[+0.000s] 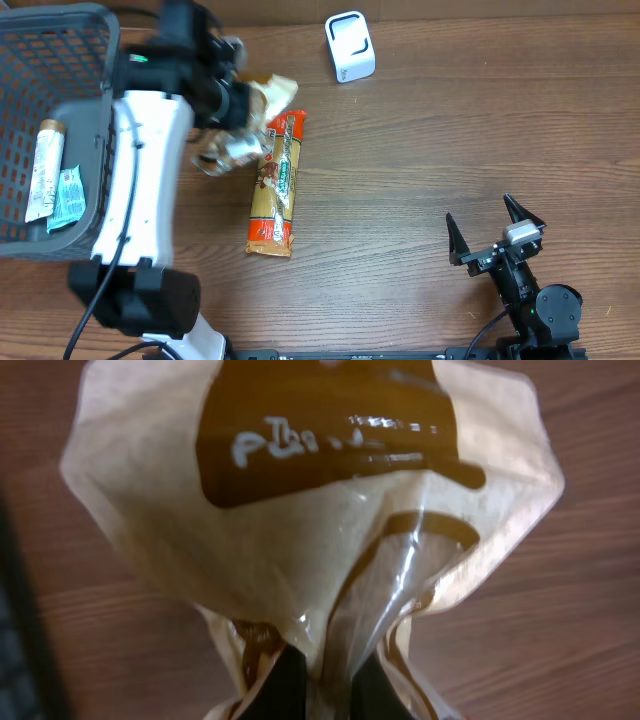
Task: Scan the item barcode
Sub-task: 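Place brown bag onto table beside pasta pack with left gripper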
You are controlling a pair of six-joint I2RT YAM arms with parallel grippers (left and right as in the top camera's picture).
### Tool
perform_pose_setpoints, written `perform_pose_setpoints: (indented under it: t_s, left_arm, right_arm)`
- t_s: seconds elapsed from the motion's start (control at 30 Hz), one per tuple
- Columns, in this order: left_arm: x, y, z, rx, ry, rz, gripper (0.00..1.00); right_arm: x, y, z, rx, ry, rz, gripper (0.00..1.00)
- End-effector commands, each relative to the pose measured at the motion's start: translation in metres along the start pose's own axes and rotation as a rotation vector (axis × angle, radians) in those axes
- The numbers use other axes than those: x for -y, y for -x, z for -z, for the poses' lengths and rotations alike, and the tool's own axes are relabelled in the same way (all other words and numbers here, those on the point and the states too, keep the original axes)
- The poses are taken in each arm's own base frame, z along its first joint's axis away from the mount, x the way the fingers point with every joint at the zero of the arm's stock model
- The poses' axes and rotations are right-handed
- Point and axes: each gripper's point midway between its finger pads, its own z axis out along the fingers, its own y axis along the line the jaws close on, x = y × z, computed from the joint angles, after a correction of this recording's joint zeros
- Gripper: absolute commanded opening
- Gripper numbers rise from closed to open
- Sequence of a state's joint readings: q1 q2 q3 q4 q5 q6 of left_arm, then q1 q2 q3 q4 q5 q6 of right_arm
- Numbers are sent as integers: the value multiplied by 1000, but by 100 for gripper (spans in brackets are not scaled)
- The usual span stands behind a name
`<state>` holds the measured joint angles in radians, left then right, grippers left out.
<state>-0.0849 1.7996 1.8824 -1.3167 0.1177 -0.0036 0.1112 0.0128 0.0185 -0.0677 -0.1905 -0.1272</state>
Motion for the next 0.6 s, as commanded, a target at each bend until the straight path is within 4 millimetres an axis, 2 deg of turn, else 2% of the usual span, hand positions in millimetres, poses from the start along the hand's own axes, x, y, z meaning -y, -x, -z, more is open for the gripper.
perform_pose_setpoints:
  t_s: [0.0, 0.1, 0.2, 0.37, 0.4, 0.43, 0.47, 0.53, 0.57]
  left_arm:
    - [-11, -25, -55, -80, 106, 97, 4]
    - [-11, -36, -93, -74, 102, 104, 4]
    - [-14, -51, -119, -82, 102, 117, 4]
    - [-20, -64, -140, -81, 123, 128, 5]
    - [-20, -66, -143, -79, 121, 127, 8]
    - [-20, -66, -144, -79, 117, 127, 19]
    - [-17, -67, -146, -80, 108, 121, 45]
    - [-11, -68, -146, -85, 84, 81, 69]
    - [-8, -68, -146, -86, 71, 58, 87]
  right_arm:
    - [2, -2, 0, 5, -13, -5, 100]
    - [2, -2, 0, 5, -13, -5, 100]
    - [2, -2, 0, 5, -13, -5, 100]
    - [2, -2, 0, 5, -13, -5, 100]
    - [2, -2, 0, 5, -13, -5, 100]
    - [2, -2, 0, 5, -13, -5, 100]
    - [2, -2, 0, 5, -13, -5, 100]
    - [2, -2, 0, 5, -13, -5, 100]
    - [2, -2, 0, 5, -13, -5, 100]
